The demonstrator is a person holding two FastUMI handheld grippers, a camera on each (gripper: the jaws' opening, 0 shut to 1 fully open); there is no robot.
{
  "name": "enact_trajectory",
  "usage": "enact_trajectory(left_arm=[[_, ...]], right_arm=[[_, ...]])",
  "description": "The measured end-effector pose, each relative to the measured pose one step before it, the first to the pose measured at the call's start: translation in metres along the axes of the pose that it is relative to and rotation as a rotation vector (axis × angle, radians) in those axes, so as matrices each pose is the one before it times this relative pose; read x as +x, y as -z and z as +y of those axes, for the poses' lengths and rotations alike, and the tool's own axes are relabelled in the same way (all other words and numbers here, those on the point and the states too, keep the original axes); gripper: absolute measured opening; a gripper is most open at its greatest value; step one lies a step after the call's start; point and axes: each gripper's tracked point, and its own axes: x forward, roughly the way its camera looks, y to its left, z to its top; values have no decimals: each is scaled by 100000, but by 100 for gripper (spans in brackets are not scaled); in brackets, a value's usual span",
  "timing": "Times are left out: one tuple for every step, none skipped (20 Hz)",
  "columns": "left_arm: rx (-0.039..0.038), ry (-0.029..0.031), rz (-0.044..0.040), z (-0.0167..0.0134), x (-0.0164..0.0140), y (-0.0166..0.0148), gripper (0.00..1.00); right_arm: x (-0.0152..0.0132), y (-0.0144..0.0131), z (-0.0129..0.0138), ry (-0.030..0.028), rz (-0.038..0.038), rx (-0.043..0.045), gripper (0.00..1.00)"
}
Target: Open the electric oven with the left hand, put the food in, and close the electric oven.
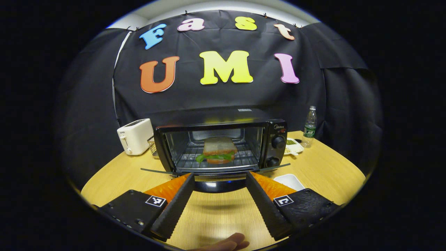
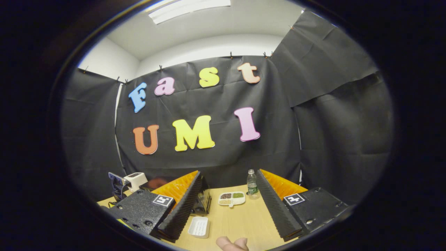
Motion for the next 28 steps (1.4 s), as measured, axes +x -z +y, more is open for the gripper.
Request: enact_trajectory(left_arm=[[-653,-200,-2341,220,391,-683,96],[-743,-244,-1430,226,420,-569,97],[-420,-195,-2466,231,676,-912,97],[-1218,1011,-716,150,935,-508,98],[-1661,501,-736,-60,443,-103,96],[-1598,542,-2213,223,1285,-1199,97],[-982,815,-1842,144,902,-869,97],[-502,303,-1340,145,910,-673,97],[198,-463,522,538,641,-201,97],[3,-1927,1556,539,396,-129,97],[-7,-314,-287,150,202,-643,97],[-689,786,59,-220,-89,-584,94],[-237,176,-883,-21,-468,-706,93],[173,-47,-1128,95,-729,-803,92],[454,408,-1742,-36,-794,-865,82],[96,302,-1914,-19,-994,-923,93],[-234,1065,-1467,-169,-1008,-905,92],[-331,724,-254,-266,-1201,-773,92],[23,372,-152,-137,-1253,-717,92],[283,194,-261,-121,-1303,-836,93],[792,287,-1290,-112,-1270,-908,92],[675,-205,-1116,-129,-1239,-1095,93],[887,-183,-990,-80,-1350,-974,92],[892,-1381,-178,92,-1432,-897,92],[617,-794,-71,108,-1046,-649,92],[341,-282,90,-172,-1463,-740,92],[317,403,-584,-400,-1203,-682,92],[428,761,-1356,-361,-1313,-818,92]], right_arm=[[-156,-75,-47,72,-274,-258,89],[-139,23,19,-2,-114,-258,100],[-178,-87,67,-32,-43,-182,100],[-81,63,41,-202,-65,-236,100],[-152,-127,-40,-57,35,-262,100],[-169,-96,-177,360,-368,-179,100],[-163,-131,-121,433,-184,-88,89],[-213,-56,-78,407,-291,-10,100],[-245,-113,-132,303,-131,-87,100],[-282,-82,-122,278,-331,-87,100],[-284,-192,-183,396,-411,-187,100],[-166,1,-132,486,-38,-316,100],[-270,-698,-860,240,31,-223,100],[-335,-189,-53,269,-119,-60,100],[-239,-86,10,220,-347,19,100],[-296,-182,-29,27,-52,-74,100],[-269,25,54,100,-113,-194,100],[-360,-42,29,-9,89,-216,100],[-336,-177,93,96,-125,-23,100],[-186,-142,58,173,-76,32,100],[-378,-252,32,143,-356,57,100],[-339,-267,3,320,-270,-134,100],[-236,-158,-58,225,-598,-71,100],[-368,-268,-130,475,-514,-135,100],[-317,-132,-48,570,-188,-254,100],[-337,-143,-25,427,-344,-343,100],[-291,-246,47,21,-459,-336,100],[-374,-153,103,-19,-281,-216,100]])
